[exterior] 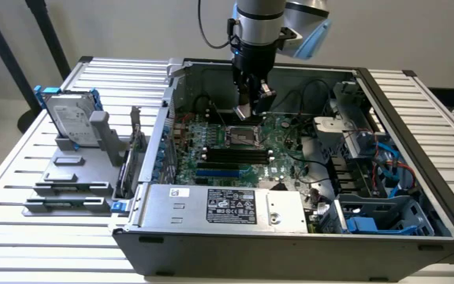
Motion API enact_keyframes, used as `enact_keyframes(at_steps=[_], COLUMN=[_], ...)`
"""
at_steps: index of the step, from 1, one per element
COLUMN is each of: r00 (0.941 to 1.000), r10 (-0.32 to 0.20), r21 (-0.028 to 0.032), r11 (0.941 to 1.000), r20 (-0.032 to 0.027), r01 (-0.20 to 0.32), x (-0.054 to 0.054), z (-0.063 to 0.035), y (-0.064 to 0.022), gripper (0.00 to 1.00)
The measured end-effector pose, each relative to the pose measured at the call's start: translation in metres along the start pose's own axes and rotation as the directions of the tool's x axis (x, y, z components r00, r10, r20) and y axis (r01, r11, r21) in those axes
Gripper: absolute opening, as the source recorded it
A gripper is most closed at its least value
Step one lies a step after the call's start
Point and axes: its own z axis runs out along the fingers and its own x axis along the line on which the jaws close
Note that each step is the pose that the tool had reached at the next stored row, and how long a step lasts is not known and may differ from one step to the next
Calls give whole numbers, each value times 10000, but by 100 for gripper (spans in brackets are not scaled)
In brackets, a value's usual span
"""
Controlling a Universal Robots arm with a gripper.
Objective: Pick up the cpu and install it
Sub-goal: 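Place the cpu into insertion slot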
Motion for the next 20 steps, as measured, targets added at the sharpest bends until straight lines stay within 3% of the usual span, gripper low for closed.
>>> enact_keyframes(at_steps=[4,9,15,20], r00=[9973,9867,9631,9346], r10=[734,1625,2689,3555], r21=[-26,-61,-70,-71], r11=[9973,9867,9632,9347], r20=[36,77,119,155], r01=[-734,-1624,-2688,-3554], x=[-1,-3,-5,-7], z=[34,80,149,208], y=[-2,-4,-7,-10], gripper=[55,55,55,55])
